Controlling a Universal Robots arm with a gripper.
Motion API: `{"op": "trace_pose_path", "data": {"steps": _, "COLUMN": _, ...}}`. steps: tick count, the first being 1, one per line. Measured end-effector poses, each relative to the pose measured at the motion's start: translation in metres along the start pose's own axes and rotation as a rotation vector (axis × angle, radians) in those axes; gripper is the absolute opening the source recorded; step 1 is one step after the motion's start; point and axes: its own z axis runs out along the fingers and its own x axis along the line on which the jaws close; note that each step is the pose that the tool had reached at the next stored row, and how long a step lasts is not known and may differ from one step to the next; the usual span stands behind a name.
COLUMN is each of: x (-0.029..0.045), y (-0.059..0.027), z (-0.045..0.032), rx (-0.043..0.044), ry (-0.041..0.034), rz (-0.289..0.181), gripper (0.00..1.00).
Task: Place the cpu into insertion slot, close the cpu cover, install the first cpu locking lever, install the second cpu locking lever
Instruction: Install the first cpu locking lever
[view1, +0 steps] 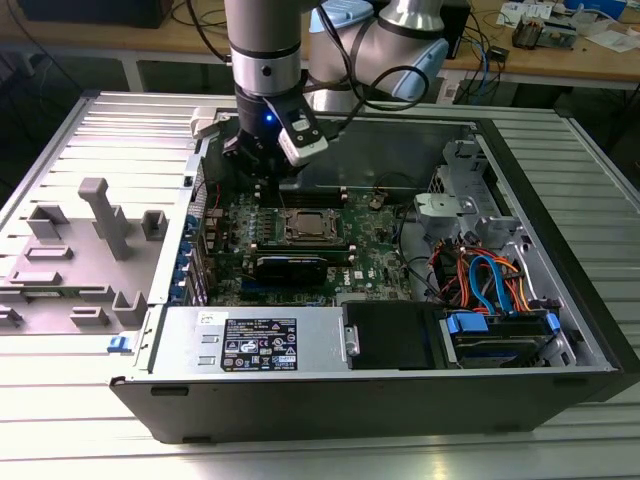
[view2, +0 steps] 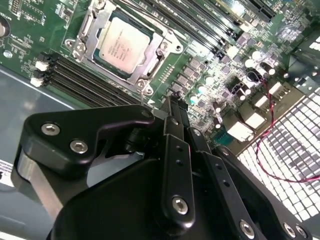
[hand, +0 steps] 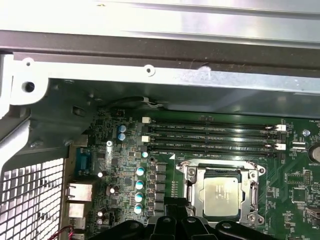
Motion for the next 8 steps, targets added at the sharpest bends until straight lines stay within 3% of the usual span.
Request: {"op": "trace_pose_path", "data": {"steps": 8, "x": 0.0069, "y": 0.0055, "z": 0.0000, "rx": 0.0000, "ry": 0.0001, "rz": -0.002, "gripper": 0.11}}
